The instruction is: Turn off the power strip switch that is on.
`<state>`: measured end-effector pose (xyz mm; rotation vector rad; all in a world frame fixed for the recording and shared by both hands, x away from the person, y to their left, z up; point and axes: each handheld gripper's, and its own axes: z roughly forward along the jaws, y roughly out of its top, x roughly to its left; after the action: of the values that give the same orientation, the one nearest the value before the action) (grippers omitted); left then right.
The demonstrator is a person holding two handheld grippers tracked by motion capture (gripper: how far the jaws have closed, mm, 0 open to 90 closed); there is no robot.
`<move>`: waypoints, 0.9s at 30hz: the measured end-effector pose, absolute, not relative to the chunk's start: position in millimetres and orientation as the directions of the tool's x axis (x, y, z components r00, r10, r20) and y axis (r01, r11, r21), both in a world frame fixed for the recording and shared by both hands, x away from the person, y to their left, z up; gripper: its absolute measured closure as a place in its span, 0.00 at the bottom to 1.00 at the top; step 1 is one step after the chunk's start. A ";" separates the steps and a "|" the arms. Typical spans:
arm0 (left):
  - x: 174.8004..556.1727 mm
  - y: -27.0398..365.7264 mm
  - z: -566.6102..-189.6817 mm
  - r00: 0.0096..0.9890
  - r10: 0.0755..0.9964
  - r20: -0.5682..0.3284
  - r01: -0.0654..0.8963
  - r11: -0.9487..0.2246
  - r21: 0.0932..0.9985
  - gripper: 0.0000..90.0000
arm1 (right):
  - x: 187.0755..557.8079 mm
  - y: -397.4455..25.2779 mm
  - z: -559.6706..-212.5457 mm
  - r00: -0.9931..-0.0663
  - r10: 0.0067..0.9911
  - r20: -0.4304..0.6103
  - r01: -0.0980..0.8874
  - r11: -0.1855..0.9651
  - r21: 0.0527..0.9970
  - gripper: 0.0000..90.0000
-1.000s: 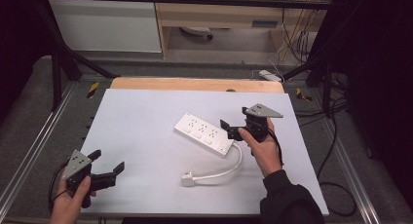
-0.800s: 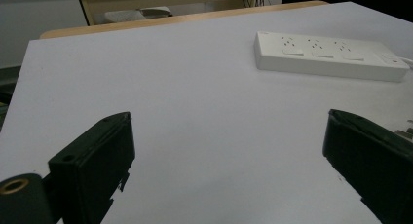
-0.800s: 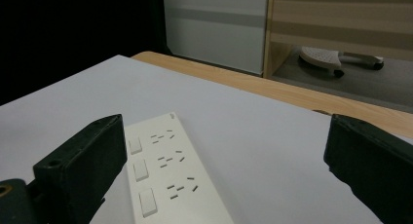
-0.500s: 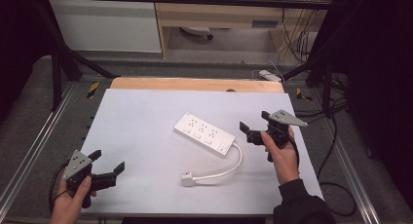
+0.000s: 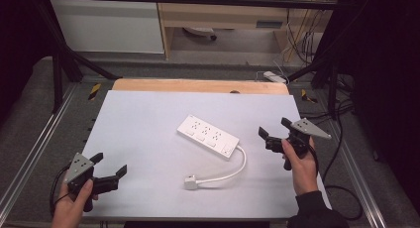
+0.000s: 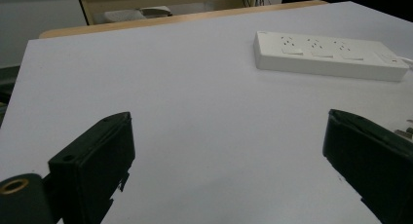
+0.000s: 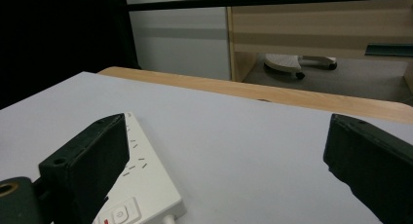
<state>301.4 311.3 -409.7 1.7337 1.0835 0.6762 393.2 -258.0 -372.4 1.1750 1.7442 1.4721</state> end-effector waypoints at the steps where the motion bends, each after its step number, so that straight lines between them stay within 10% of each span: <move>1: 301.4 311.2 -409.7 0.454 0.891 -0.028 0.366 -0.157 0.917 0.05 | 392.1 -259.9 -373.3 -0.451 0.886 0.112 0.256 0.009 0.967 0.04; 27: 301.0 310.0 -409.8 0.460 0.888 -0.028 0.365 -0.161 0.917 0.05 | 362.1 -283.0 -414.8 -0.407 0.910 0.080 0.269 0.035 0.963 0.03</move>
<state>301.0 310.0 -409.8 1.7372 1.0781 0.6728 362.1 -283.0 -414.8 1.1971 1.7275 1.3971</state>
